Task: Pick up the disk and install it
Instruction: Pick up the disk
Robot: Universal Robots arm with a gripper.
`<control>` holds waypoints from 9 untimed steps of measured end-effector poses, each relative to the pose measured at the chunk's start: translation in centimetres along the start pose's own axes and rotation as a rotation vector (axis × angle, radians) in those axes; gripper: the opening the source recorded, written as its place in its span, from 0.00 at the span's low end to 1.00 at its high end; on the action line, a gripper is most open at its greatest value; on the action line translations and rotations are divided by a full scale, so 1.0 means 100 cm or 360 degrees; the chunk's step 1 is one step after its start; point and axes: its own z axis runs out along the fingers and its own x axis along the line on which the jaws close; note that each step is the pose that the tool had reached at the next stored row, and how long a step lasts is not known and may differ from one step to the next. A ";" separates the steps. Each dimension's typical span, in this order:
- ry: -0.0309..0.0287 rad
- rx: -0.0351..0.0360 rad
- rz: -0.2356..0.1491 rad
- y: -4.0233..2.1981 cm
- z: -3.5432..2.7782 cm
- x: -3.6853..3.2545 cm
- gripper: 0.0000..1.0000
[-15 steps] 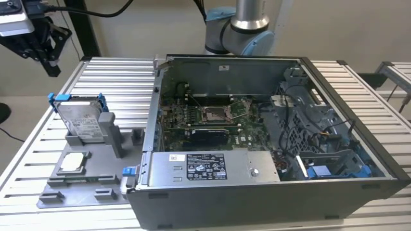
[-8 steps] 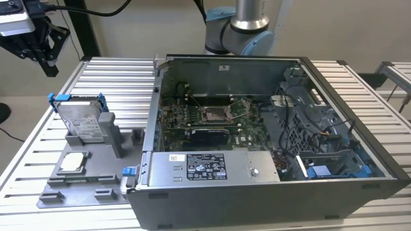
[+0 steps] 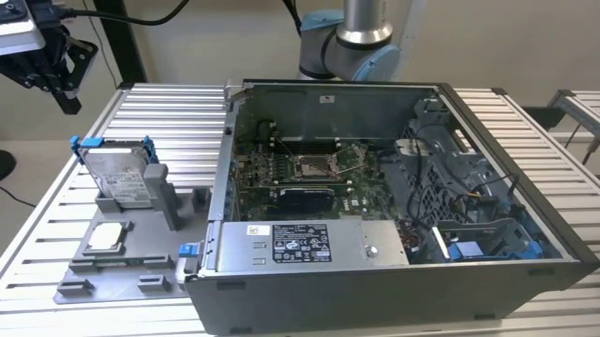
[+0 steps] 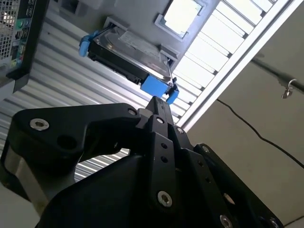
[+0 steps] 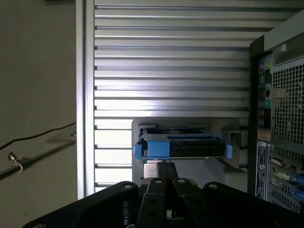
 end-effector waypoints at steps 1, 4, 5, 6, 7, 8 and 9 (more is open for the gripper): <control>0.00000 0.0000 0.0000 0.0000 0.0000 0.0000 0.00; -0.00001 0.0000 0.0003 -0.0001 0.0000 0.0000 0.00; -0.00001 0.0000 0.0003 -0.0001 0.0000 0.0000 0.00; -0.00001 0.0000 0.0003 -0.0001 0.0000 0.0000 0.00; -0.00001 0.0000 0.0003 -0.0001 0.0000 0.0000 0.00; -0.00002 0.0000 0.0003 -0.0001 0.0000 0.0000 0.00; -0.00002 0.0000 0.0003 -0.0001 0.0000 0.0000 0.00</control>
